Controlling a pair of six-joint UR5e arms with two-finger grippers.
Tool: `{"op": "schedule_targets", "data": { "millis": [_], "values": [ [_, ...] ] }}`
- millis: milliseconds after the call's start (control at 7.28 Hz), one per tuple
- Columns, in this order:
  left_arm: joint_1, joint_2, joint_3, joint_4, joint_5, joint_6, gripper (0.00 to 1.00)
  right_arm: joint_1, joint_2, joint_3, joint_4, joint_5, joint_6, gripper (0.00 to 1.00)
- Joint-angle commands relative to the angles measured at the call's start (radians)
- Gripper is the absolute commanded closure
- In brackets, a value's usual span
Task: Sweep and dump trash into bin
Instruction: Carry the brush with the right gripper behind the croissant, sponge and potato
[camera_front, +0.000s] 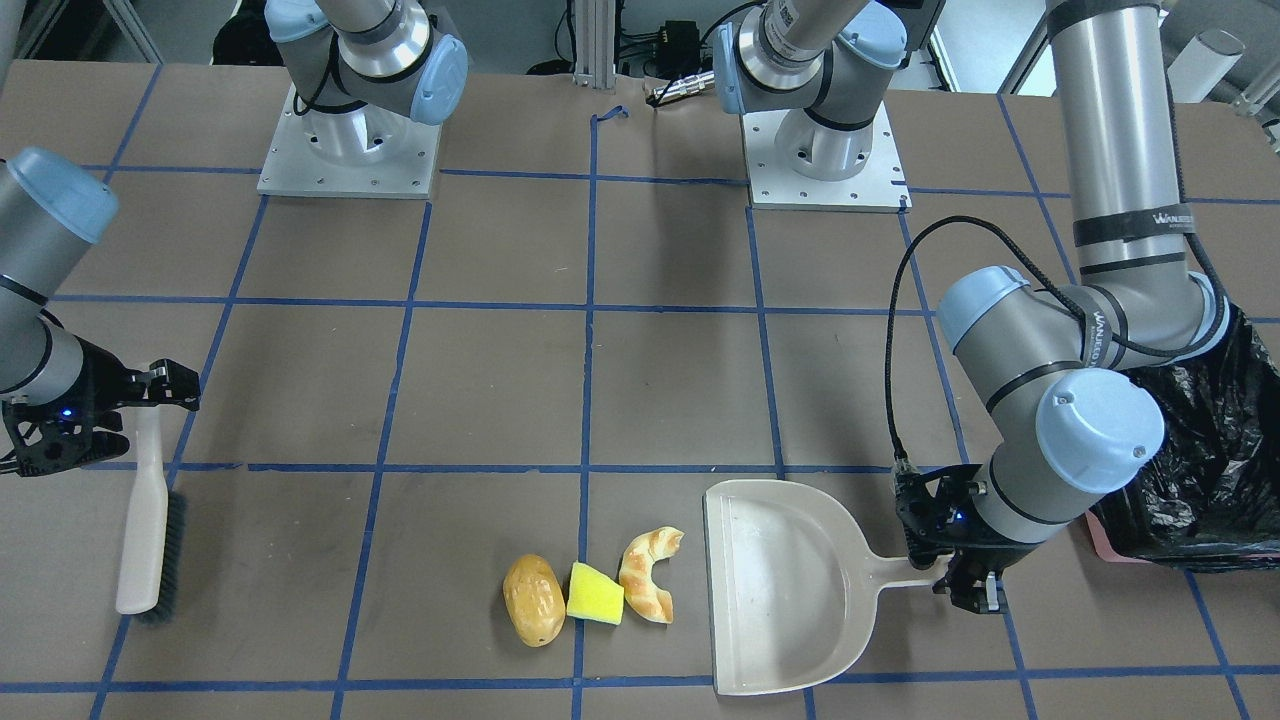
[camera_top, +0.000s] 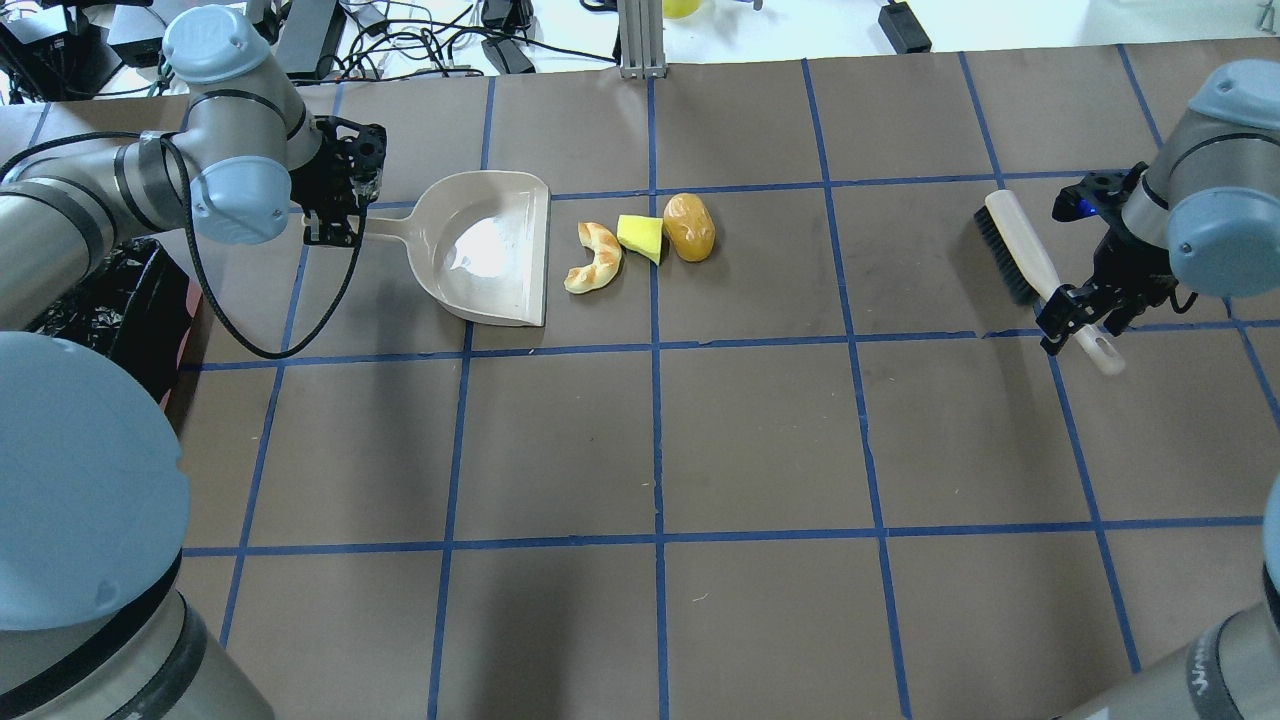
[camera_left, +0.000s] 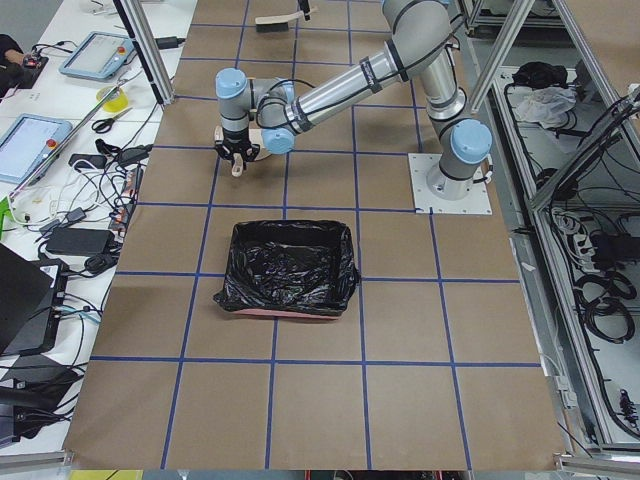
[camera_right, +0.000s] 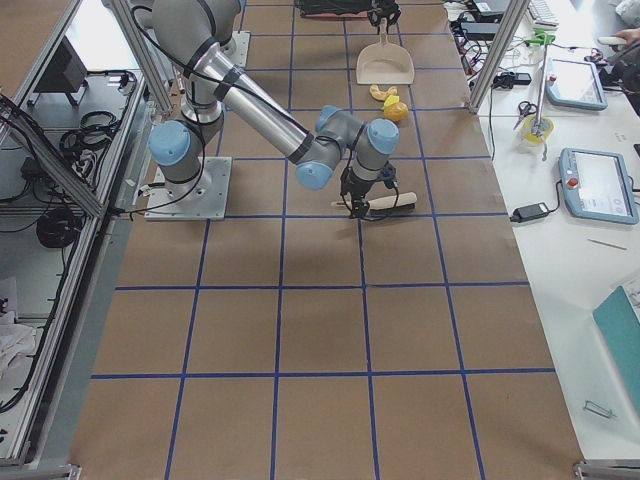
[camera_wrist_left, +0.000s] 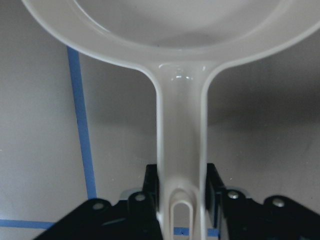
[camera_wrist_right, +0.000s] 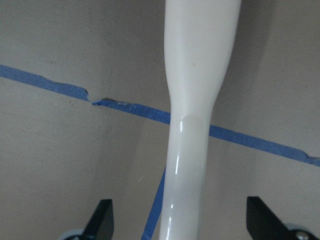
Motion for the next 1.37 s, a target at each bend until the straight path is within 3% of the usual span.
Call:
{"op": "schedule_targets", "data": {
  "millis": [0, 137, 412, 687, 824, 962, 1236],
  "values": [
    [-0.005, 0.01, -0.002, -0.002, 0.002, 0.003, 1.0, 0.0, -0.002, 0.003, -0.001, 0.0, 0.002, 0.18],
    [-0.005, 0.007, -0.002, -0.002, 0.003, 0.006, 1.0, 0.0, -0.002, 0.001, -0.003, -0.002, 0.004, 0.18],
    [-0.008, 0.002, -0.002, -0.002, 0.025, 0.003, 1.0, -0.001, -0.002, 0.001, -0.003, -0.002, 0.009, 0.39],
    [-0.008, -0.002, 0.004, -0.002, 0.026, 0.003, 1.0, -0.001, -0.002, -0.002, -0.006, -0.002, 0.009, 0.44],
    [-0.008, 0.002, 0.002, -0.005, 0.028, 0.003, 1.0, -0.001, -0.002, -0.005, -0.009, -0.002, 0.009, 0.64],
    [-0.013, 0.001, 0.004, -0.008, 0.061, 0.006, 1.0, 0.0, -0.002, -0.008, -0.011, 0.0, 0.009, 0.97],
    [-0.028, -0.004, 0.004, -0.006, 0.089, 0.001, 1.0, 0.0, -0.002, -0.011, -0.006, 0.0, 0.009, 1.0]
  ]
}}
